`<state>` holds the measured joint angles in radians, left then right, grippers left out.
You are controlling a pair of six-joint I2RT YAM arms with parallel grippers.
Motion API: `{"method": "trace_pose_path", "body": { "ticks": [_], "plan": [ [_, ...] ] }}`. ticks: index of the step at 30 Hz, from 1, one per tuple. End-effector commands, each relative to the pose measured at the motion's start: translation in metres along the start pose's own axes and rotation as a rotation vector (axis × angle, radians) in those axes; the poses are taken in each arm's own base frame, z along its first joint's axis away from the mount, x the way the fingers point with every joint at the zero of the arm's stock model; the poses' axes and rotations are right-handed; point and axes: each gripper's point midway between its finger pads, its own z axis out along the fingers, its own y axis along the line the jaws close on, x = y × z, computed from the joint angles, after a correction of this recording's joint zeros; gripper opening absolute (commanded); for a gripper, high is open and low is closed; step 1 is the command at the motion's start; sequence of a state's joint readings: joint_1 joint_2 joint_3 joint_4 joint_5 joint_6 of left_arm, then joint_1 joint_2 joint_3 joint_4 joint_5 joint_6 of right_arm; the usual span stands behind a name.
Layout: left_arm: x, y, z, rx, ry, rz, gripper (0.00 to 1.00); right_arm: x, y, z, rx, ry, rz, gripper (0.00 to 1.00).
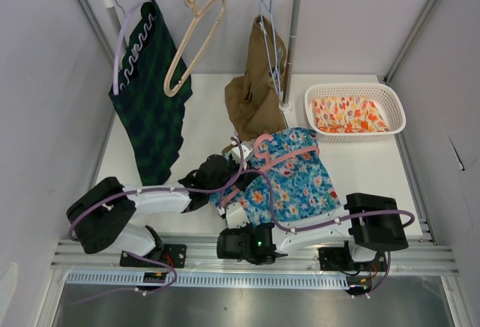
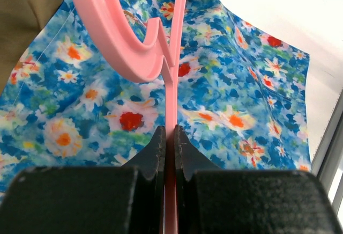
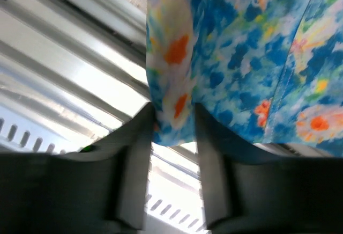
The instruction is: Place the skirt on the hanger
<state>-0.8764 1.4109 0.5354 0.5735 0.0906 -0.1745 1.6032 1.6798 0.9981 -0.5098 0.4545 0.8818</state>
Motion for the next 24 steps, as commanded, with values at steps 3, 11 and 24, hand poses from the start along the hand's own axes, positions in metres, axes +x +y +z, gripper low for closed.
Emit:
{"method": "trace_pose_path", "body": {
  "ticks": [3,11,24],
  "plan": [
    [-0.033,-0.005,-0.007,-0.002,-0.116,0.027,0.0,-0.022,0.002,-0.025,-0.056,-0.082,0.066,0.55],
    [-0.039,-0.01,-0.013,0.019,-0.133,0.036,0.0,-0.067,-0.039,-0.078,-0.039,-0.226,0.273,0.71],
    [-0.072,-0.033,-0.032,0.068,-0.18,0.065,0.0,-0.107,-0.221,-0.098,0.137,-0.415,0.81,0.66]
  ]
}}
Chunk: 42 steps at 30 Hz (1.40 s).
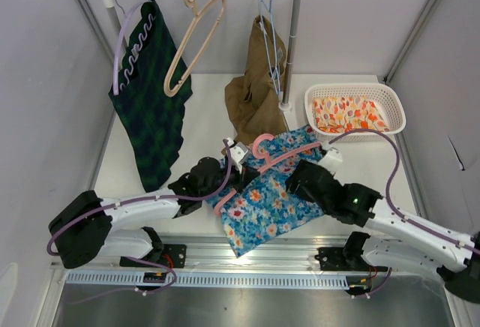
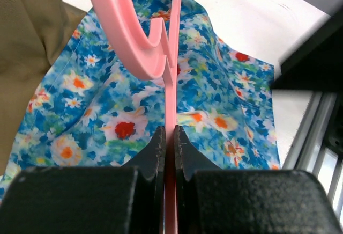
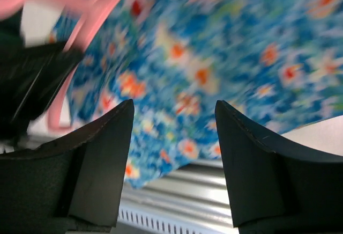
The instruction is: Place the skirt on the hanger
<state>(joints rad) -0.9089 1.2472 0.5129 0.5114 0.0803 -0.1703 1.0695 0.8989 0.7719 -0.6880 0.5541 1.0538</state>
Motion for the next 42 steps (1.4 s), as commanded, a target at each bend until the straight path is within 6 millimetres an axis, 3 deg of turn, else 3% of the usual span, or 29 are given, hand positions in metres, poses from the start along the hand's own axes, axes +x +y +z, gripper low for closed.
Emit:
{"method": "trace_pose_path", "body": {
  "ticks": [1,3,7,24,30,32,37,42],
  "plan": [
    [-0.045,-0.017,-0.005,0.042,-0.104,0.049,0.0,-0.019,-0.02,0.009,0.016,-0.018,0.074,0.64],
    [-0.051,-0.021,-0.009,0.045,-0.103,0.048,0.0,-0.031,-0.034,0.015,0.049,-0.037,0.103,0.61],
    [-0.063,-0.028,-0.018,0.06,-0.106,0.036,0.0,-0.044,-0.042,0.02,0.034,-0.039,0.14,0.58],
    [-0.119,-0.039,-0.057,0.065,-0.171,0.022,0.0,-0.046,-0.087,0.038,0.107,-0.019,0.199,0.53],
    [-0.13,-0.041,-0.079,0.054,-0.146,0.021,0.0,-0.062,-0.087,0.039,0.098,-0.041,0.212,0.53],
    [-0.121,-0.035,-0.086,0.019,-0.101,0.004,0.0,-0.066,-0.084,0.038,0.09,-0.043,0.21,0.53],
    [-0.139,-0.034,-0.121,-0.013,-0.126,-0.004,0.0,-0.083,-0.074,0.03,0.064,-0.078,0.215,0.53],
    [-0.141,-0.023,-0.145,-0.088,-0.099,-0.013,0.0,-0.096,-0.066,0.022,0.045,-0.108,0.216,0.53]
  ]
}}
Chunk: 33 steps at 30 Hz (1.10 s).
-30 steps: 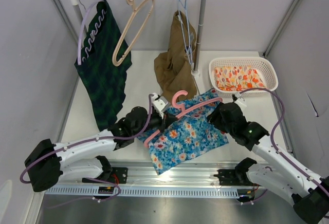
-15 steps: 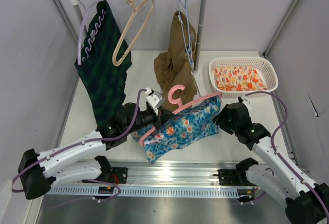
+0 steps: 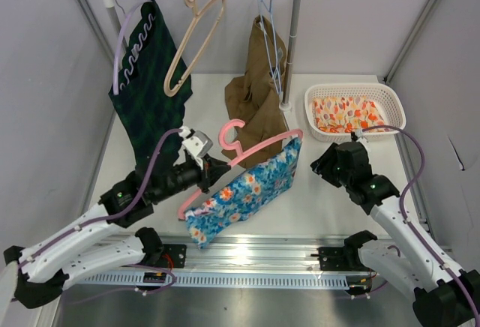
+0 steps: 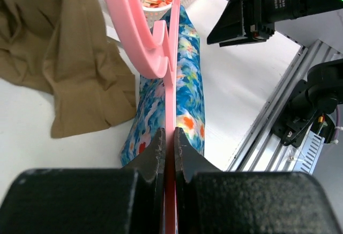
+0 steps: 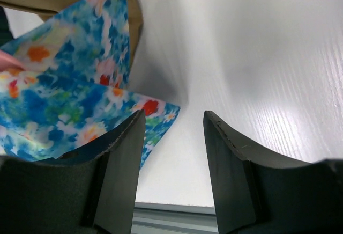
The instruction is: Place the skirt on the hanger
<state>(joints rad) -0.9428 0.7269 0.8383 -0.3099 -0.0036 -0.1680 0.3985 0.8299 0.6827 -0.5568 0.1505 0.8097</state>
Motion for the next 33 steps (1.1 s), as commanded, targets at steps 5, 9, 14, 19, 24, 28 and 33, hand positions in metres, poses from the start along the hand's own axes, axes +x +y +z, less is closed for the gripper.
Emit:
{"method": "trace_pose_path", "body": {
  "ticks": [5,9,14,19,24,28,33],
  "plan": [
    [-0.034,0.012,-0.049,-0.106,-0.045,-0.047,0.0,-0.031,0.029,-0.017,-0.076,-0.073,-0.006,0.53],
    [-0.039,0.016,-0.068,-0.142,-0.028,-0.064,0.0,-0.035,0.034,-0.017,-0.082,-0.076,-0.008,0.53],
    [-0.039,0.029,-0.091,-0.227,0.004,-0.077,0.0,-0.035,0.034,-0.017,-0.082,-0.071,-0.011,0.53],
    [-0.073,0.035,-0.095,-0.275,-0.065,-0.071,0.0,-0.034,0.038,-0.015,-0.092,-0.063,-0.011,0.54],
    [-0.105,0.055,-0.078,-0.428,-0.078,-0.067,0.0,-0.038,0.045,-0.015,-0.104,-0.057,-0.025,0.54],
    [-0.123,0.066,-0.066,-0.513,-0.083,-0.06,0.0,-0.043,0.05,-0.018,-0.113,-0.062,-0.039,0.54],
    [-0.156,0.074,-0.05,-0.587,-0.117,-0.021,0.0,-0.048,0.056,-0.022,-0.127,-0.066,-0.052,0.54]
  ]
}}
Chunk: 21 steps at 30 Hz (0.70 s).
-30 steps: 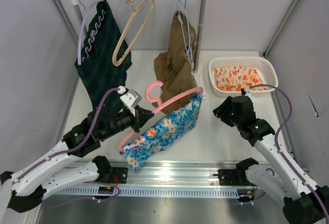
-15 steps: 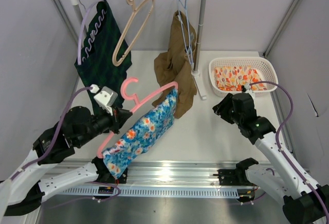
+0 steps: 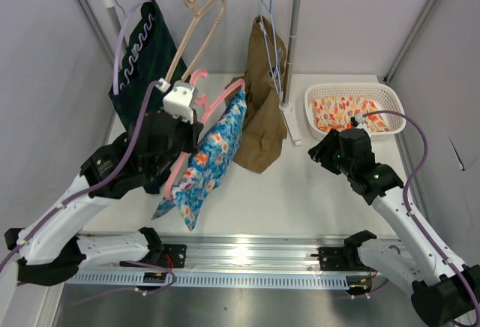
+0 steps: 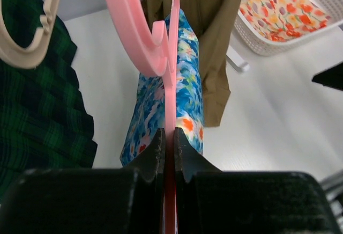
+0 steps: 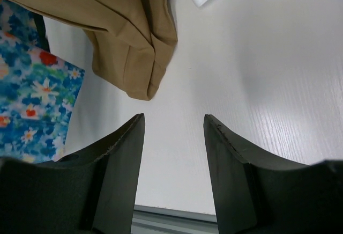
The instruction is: Place the skirt on the hanger
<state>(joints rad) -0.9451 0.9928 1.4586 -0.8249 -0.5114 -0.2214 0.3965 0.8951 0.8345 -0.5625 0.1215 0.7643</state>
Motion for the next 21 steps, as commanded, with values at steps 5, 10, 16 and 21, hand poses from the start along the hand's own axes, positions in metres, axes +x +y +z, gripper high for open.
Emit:
{"method": "trace_pose_path", "body": {
  "ticks": [5,10,16,21],
  "plan": [
    [-0.096,0.002,0.025,-0.13,-0.185,-0.007,0.0,-0.024,0.025,-0.011,-0.062,-0.039,-0.031,0.54],
    [-0.124,0.004,0.058,-0.12,-0.209,-0.025,0.0,-0.036,0.034,-0.016,-0.071,-0.06,-0.045,0.55],
    [-0.156,0.006,0.094,-0.148,-0.24,-0.003,0.0,-0.047,0.048,-0.015,-0.104,-0.071,-0.063,0.55],
    [-0.169,0.009,0.127,-0.214,-0.229,0.043,0.0,-0.056,0.056,-0.011,-0.118,-0.073,-0.078,0.55]
  ]
}}
